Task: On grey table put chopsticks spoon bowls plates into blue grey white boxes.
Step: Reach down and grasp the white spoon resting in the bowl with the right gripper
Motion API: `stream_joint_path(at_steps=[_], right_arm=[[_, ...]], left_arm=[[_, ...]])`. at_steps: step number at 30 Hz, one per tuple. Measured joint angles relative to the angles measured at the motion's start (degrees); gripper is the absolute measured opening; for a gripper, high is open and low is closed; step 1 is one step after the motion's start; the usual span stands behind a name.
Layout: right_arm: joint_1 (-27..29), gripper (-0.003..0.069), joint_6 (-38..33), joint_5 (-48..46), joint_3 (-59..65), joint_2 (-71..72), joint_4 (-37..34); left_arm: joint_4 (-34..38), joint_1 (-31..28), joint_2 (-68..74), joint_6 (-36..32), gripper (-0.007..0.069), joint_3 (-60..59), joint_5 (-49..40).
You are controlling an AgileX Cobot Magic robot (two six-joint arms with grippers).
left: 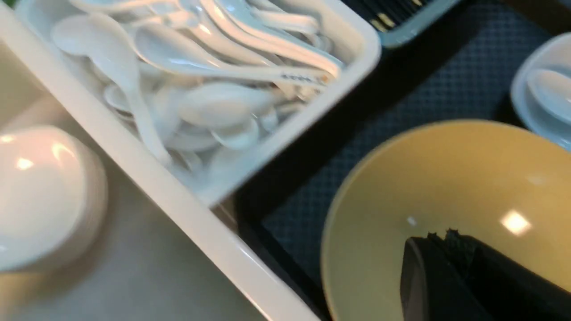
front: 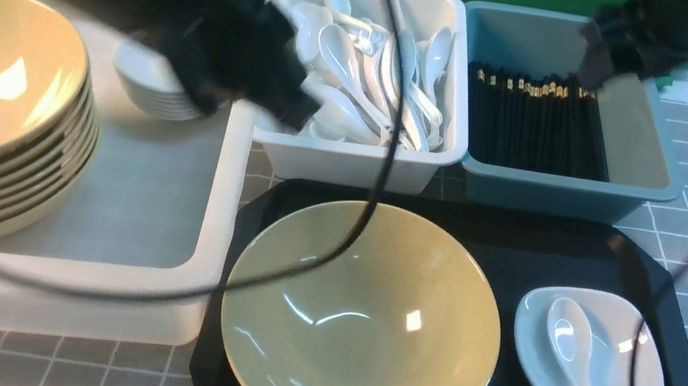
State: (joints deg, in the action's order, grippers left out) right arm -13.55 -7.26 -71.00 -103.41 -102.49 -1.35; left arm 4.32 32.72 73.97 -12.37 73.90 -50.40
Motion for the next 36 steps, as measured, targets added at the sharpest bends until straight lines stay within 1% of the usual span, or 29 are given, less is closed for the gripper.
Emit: stream_joint_path(at_steps=[2, 6, 8, 11, 16, 23, 29, 31, 34, 35, 36], right_arm=[[-0.90, 0.0508, 0.01, -0.12, 6.71, 4.08, 0.00], [-2.81, 0.0508, 0.65, 0.90, 22.43, 11.58, -0.19], [-3.06, 0.0508, 1.50, 2.09, 26.62, 12.78, -0.19], [-3.43, 0.0508, 3.67, 7.08, 36.86, 14.39, -0.13], [-3.50, 0.0508, 6.44, 14.68, 45.01, 13.32, -0.13], [-3.50, 0.0508, 7.26, 20.66, 46.53, 8.71, -0.24], [-3.50, 0.0504, 7.26, 22.68, 46.59, 5.07, -0.36], [-3.50, 0.0485, 7.26, 22.87, 46.64, 4.42, -0.40], [-3.50, 0.0435, 7.26, 22.91, 46.64, 4.04, -0.40], [-3.50, 0.0401, 7.26, 22.92, 46.64, 3.97, -0.40], [-3.50, 0.0353, 7.26, 22.92, 46.64, 3.85, -0.40]], left_arm=[[1.84, 0.39, -1.34, -0.52, -0.0008, -2.62, 0.79], [4.19, 3.45, -1.88, -1.67, -0.0008, -8.10, 1.96], [4.39, 4.85, -1.81, -2.08, -0.0008, -9.17, 2.09], [4.77, 9.65, -1.76, -2.41, -0.0008, -10.79, 2.63], [5.01, 14.55, -1.76, -2.48, -0.0008, -10.78, 3.99], [5.28, 15.40, -1.76, -2.48, -0.0008, -12.51, 5.23], [5.23, 15.40, -1.76, -2.82, -0.0008, -15.39, 6.47], [5.23, 15.40, -1.76, -2.88, -0.0008, -15.69, 6.47], [5.23, 15.40, -1.76, -2.97, -0.0008, -15.93, 6.88], [5.23, 15.40, -1.76, -3.02, -0.0008, -15.89, 6.94], [5.23, 15.40, -1.76, -3.04, -0.0008, -15.89, 7.28]])
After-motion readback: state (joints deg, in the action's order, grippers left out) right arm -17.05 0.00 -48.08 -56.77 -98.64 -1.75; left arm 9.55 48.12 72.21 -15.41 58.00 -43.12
